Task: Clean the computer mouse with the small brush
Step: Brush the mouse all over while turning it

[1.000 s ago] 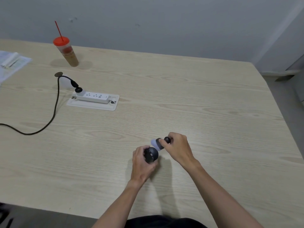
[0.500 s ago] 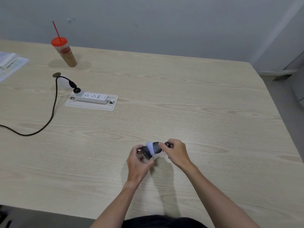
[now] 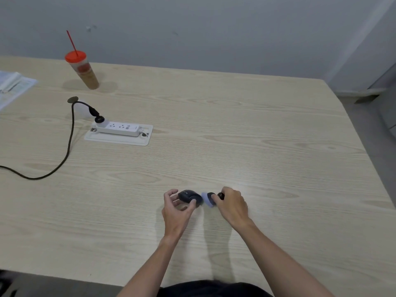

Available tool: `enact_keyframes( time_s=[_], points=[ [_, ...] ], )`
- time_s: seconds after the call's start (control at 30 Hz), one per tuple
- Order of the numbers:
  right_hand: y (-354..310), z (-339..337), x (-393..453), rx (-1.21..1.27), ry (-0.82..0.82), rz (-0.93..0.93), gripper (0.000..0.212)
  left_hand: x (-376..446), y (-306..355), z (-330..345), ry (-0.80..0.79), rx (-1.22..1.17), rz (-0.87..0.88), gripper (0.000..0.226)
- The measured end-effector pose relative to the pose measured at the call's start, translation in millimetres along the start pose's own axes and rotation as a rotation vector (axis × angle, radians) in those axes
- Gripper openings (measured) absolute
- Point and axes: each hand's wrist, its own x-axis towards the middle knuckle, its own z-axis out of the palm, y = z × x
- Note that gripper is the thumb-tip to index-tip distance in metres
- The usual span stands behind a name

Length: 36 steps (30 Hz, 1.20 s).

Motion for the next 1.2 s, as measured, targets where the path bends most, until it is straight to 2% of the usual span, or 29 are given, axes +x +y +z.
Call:
enact_keyframes(
  time_s=[0.07,0.13,0.17,0.3,0.33,0.5,0.57,0.67,0.73,0.8,0.87,0.93,1.03,1.2],
  points=[
    [-3,1,1,0.194,-0.004,0.025,0.043,0,0,0,0.007,-0.032,-0.01,0.052],
    [-10,0,0,0.427,-0.073,0.074,0.045,1,-3,1,0.013,-0.081,-0.051,0.043],
    [-12,0,0,0.468,-0.104,0.1,0.044,1,-4,1,0.016,-0.101,-0.074,0.038],
    [-7,-2,2,0.121,-0.051,0.102,0.042,2,-3,1,0.055,-0.151,-0.115,0.029],
    [-7,-4,3,0.117,-0.029,0.086,0.042,3,-3,0,0.064,-0.168,-0.123,0.028],
    [-15,-10,3,0.55,-0.12,0.013,0.044,8,-1,0,0.103,-0.172,-0.147,0.023],
    [-16,-9,3,0.453,-0.136,-0.002,0.044,8,0,1,0.099,-0.166,-0.15,0.022],
    [-9,-5,4,0.215,-0.028,0.038,0.045,8,-1,2,0.074,-0.18,-0.167,0.024],
    [-8,-6,5,0.277,-0.005,0.052,0.045,8,-1,1,0.057,-0.174,-0.173,0.025],
    [-9,-9,5,0.47,-0.039,0.047,0.043,5,3,2,0.051,-0.16,-0.15,0.019],
    [-10,-13,2,0.558,-0.096,0.043,0.039,5,2,3,0.042,-0.175,-0.141,0.02],
    [-6,-13,0,0.504,-0.136,0.028,0.04,7,2,4,0.024,-0.225,-0.189,0.031],
    [3,-11,-1,0.385,-0.072,0.042,0.045,11,2,5,0.022,-0.357,-0.315,0.04],
    [-4,-12,-10,0.586,-0.111,-0.022,0.042,8,16,12,0.03,-0.467,-0.371,0.047]
  ],
)
